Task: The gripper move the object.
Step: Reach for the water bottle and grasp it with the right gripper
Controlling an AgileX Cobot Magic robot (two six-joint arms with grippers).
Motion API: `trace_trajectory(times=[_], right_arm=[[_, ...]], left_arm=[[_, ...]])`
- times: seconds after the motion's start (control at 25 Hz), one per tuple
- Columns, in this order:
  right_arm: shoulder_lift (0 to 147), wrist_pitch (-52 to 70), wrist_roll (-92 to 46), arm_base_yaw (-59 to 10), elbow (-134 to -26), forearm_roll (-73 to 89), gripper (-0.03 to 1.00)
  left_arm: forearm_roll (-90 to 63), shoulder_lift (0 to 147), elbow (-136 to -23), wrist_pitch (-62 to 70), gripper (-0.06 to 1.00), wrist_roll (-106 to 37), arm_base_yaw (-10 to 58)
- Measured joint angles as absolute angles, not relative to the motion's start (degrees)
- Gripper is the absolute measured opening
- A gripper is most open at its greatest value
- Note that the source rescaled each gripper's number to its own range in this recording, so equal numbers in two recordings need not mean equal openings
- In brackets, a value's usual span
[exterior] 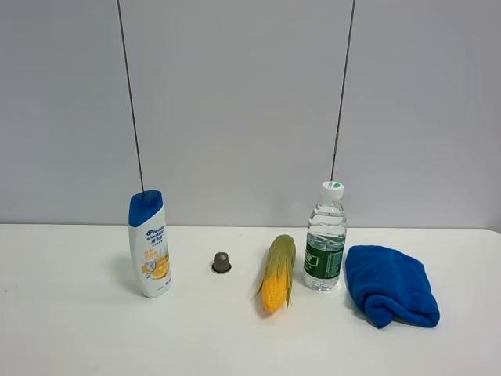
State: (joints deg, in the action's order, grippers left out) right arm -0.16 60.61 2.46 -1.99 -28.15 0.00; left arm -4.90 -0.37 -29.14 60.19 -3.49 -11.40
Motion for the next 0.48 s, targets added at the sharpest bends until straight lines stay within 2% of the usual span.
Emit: trace_trajectory(times=[0.04,0.48], right_arm=[[-0.2,60.6,2.5,-2.0,-28.2,0.0,0.8],[-0.2,60.6,2.5,-2.0,-28.2,0.0,0.8]], left_arm=[[-4.9,-0.4,-29.1,60.2,1.0,-3.5,-11.4],[-4.9,-0.4,-29.1,60.2,1.0,-3.5,-11.4]])
